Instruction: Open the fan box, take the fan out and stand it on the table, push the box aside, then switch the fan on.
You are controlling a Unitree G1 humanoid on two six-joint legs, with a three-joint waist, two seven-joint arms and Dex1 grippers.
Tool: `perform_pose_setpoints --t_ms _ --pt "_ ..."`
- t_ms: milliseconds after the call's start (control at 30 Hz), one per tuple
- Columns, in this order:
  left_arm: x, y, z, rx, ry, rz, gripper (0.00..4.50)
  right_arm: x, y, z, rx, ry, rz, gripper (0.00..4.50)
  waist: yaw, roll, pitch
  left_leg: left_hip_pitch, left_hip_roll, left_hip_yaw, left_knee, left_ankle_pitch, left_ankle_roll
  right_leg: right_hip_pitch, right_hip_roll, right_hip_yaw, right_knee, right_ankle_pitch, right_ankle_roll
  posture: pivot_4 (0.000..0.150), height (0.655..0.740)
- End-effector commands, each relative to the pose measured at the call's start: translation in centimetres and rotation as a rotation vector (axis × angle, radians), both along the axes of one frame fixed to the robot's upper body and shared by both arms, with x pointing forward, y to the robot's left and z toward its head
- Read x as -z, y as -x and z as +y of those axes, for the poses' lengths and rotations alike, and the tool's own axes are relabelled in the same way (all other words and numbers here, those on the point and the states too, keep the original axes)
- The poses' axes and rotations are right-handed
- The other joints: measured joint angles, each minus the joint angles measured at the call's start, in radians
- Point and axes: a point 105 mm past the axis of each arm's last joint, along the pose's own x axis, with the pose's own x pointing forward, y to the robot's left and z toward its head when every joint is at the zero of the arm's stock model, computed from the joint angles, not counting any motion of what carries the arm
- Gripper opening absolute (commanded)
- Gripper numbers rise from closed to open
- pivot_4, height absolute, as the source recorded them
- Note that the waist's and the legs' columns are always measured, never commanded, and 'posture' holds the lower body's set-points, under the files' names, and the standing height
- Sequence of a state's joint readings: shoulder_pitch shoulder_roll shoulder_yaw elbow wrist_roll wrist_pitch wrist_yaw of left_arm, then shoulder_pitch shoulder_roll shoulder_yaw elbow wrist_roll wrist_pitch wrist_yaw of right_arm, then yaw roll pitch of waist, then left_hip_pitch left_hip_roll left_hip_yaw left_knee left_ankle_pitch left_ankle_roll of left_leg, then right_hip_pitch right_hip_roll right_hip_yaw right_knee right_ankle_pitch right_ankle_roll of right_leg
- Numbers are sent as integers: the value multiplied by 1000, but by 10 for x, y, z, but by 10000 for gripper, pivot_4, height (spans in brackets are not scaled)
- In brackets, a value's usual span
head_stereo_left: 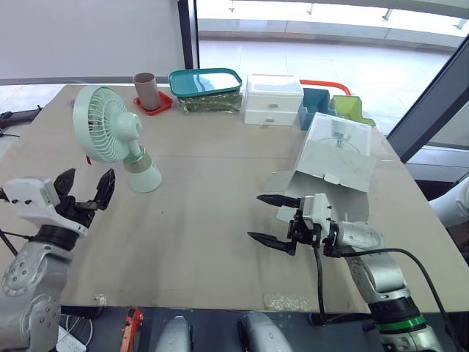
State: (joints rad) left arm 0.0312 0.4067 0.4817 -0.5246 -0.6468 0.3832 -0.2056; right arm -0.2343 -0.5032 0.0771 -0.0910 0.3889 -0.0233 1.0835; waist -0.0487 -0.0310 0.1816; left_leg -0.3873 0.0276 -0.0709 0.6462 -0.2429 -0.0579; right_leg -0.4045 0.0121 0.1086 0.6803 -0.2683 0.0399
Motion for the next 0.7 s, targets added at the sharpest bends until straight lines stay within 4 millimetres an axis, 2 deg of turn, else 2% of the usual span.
perform_pose_setpoints --t_ms 33,100,233,333,700 --pt "-11 0 8 -28 -27 -25 45000 -7 1 1 -3 -12 -38 44033 0 0 0 0 0 0 0 0 0 0 0 0 0 0 0 1500 7400" --pt "-11 -5 4 1 -61 -8 45000 -7 2 1 -2 -12 -37 44033 0 0 0 0 0 0 0 0 0 0 0 0 0 0 0 1500 7400" --pt "-17 -13 7 -10 -5 -15 45000 -6 0 1 1 -8 -37 44033 1 0 0 0 0 0 0 0 0 0 0 0 0 0 0 1500 7400" --pt "-19 -17 0 21 -43 -5 45000 -7 0 2 5 -9 -37 44033 -1 0 0 0 0 0 0 0 0 0 0 0 0 0 0 1500 7400" --pt "-28 -39 2 40 -82 24 45000 -7 -1 2 23 -12 -45 44033 0 0 0 -1 0 -1 0 0 0 0 0 -1 0 0 0 1500 7400"
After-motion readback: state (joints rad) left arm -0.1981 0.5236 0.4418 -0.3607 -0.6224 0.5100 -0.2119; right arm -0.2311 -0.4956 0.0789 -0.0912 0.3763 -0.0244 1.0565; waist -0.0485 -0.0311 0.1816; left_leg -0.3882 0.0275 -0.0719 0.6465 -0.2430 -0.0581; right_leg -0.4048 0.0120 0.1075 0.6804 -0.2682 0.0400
